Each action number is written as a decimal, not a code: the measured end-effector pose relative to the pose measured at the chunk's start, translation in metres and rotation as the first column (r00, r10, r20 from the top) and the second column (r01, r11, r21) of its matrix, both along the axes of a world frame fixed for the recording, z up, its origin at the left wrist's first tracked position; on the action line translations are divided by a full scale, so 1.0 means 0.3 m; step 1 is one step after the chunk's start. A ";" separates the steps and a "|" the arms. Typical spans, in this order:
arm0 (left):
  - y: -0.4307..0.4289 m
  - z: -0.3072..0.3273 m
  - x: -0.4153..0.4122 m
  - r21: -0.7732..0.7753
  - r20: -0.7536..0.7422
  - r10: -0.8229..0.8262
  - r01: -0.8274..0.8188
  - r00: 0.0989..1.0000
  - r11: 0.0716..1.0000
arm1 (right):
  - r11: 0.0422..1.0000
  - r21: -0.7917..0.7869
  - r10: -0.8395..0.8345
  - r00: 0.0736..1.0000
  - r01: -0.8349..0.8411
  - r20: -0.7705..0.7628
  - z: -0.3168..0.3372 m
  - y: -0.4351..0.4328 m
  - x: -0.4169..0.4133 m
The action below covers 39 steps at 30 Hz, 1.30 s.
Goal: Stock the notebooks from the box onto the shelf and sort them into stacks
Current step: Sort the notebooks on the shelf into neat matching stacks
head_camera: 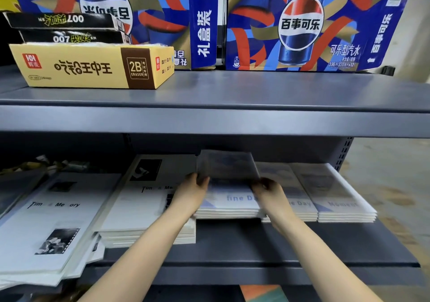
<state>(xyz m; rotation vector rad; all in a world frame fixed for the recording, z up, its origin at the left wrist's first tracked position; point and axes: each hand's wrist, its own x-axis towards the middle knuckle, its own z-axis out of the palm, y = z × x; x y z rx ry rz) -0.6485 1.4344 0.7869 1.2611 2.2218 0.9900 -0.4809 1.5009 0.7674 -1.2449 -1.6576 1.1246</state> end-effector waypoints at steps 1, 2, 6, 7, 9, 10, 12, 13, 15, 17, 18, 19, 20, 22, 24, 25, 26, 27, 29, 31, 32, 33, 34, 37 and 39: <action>0.013 0.002 0.001 -0.036 -0.016 -0.003 0.002 1.000 0.999 | 1.000 -0.009 -0.001 1.000 0.001 0.004 -0.001 0.011 0.000; 0.023 0.005 0.004 -0.063 -0.018 -0.007 0.005 1.000 0.998 | 1.000 -0.021 -0.002 1.000 0.002 0.012 -0.004 0.021 0.000; 0.052 0.010 0.027 -0.111 0.095 -0.047 0.057 0.994 0.992 | 0.997 -0.077 -0.008 1.000 0.009 0.014 -0.007 0.058 -0.003; 0.058 0.012 0.035 -0.109 0.135 -0.052 0.067 0.989 0.992 | 0.996 -0.090 -0.004 1.000 0.005 0.006 -0.005 0.067 -0.003; 0.068 0.017 0.046 -0.104 0.145 -0.047 0.063 0.988 0.993 | 0.994 -0.108 0.029 0.999 -0.032 -0.026 -0.005 0.085 -0.004; 0.075 0.018 0.049 -0.095 0.132 -0.041 0.054 0.990 0.994 | 0.993 -0.107 0.045 0.998 -0.049 -0.038 -0.007 0.090 -0.006; 0.088 0.013 0.050 -0.071 0.115 -0.039 0.047 0.993 0.996 | 0.992 -0.110 0.049 0.998 -0.054 -0.046 -0.016 0.091 -0.009; 0.091 0.008 0.049 -0.067 0.109 -0.039 0.047 0.993 0.997 | 0.993 -0.109 0.038 0.998 -0.043 -0.049 -0.021 0.092 -0.009; 0.096 -0.007 0.048 -0.087 0.088 -0.031 0.039 0.996 0.995 | 0.992 -0.116 0.032 0.996 -0.041 -0.078 -0.030 0.097 -0.010; 0.093 -0.024 0.049 -0.077 0.068 -0.033 0.038 0.997 0.996 | 0.991 -0.124 0.030 0.993 -0.045 -0.117 -0.030 0.097 -0.010; 0.086 -0.030 0.051 -0.058 0.080 -0.039 0.043 0.996 0.997 | 0.991 -0.132 0.020 0.990 -0.038 -0.138 -0.028 0.092 -0.013; 0.074 -0.032 0.056 -0.034 0.098 -0.045 0.048 0.994 0.998 | 0.989 -0.147 0.001 0.987 -0.024 -0.160 -0.028 0.086 -0.016; 0.062 -0.037 0.061 -0.011 0.114 -0.050 0.052 0.992 0.999 | 0.986 -0.164 -0.025 0.985 -0.004 -0.171 -0.029 0.079 -0.019; 0.036 -0.044 0.069 0.018 0.122 -0.108 0.106 0.987 0.994 | 0.981 -0.192 -0.062 0.985 0.031 -0.159 -0.034 0.066 -0.022; 0.013 -0.059 0.072 -0.030 0.096 -0.192 0.196 0.977 0.980 | 0.976 -0.212 -0.067 0.991 0.041 -0.115 -0.038 0.059 -0.015; 0.004 -0.063 0.074 -0.065 0.064 -0.225 0.229 0.972 0.971 | 0.976 -0.213 -0.057 0.995 0.037 -0.088 -0.042 0.059 -0.008; -0.001 -0.068 0.071 -0.100 0.027 -0.245 0.247 0.969 0.964 | 0.977 -0.210 -0.039 0.997 0.024 -0.067 -0.044 0.057 -0.005; -0.005 -0.077 0.070 -0.125 -0.007 -0.256 0.253 0.967 0.959 | 0.979 -0.203 -0.022 0.999 0.014 -0.037 -0.049 0.054 -0.001; -0.009 -0.088 0.074 -0.163 -0.070 -0.252 0.238 0.965 0.958 | 0.989 -0.150 0.016 0.999 -0.009 0.042 -0.059 0.046 0.003; -0.009 -0.094 0.084 -0.202 -0.148 -0.258 0.226 0.955 0.953 | 0.995 -0.094 0.053 0.992 -0.043 0.111 -0.063 0.037 0.006; -0.008 -0.100 0.089 -0.223 -0.186 -0.265 0.222 0.946 0.949 | 0.996 -0.071 0.065 0.987 -0.055 0.147 -0.064 0.032 0.010; -0.006 -0.103 0.094 -0.248 -0.222 -0.276 0.220 0.935 0.944 | 0.996 -0.045 0.081 0.982 -0.075 0.171 -0.060 0.028 0.014; -0.006 -0.107 0.099 -0.275 -0.258 -0.288 0.216 0.922 0.937 | 0.995 -0.025 0.102 0.977 -0.099 0.186 -0.061 0.027 0.019; -0.007 -0.124 0.116 -0.339 -0.389 -0.308 0.176 0.868 0.924 | 0.981 -0.058 0.190 0.970 -0.183 0.153 -0.062 0.018 0.029; -0.011 -0.135 0.136 -0.376 -0.475 -0.317 0.136 0.821 0.917 | 0.971 -0.098 0.231 0.961 -0.218 0.153 -0.071 0.007 0.024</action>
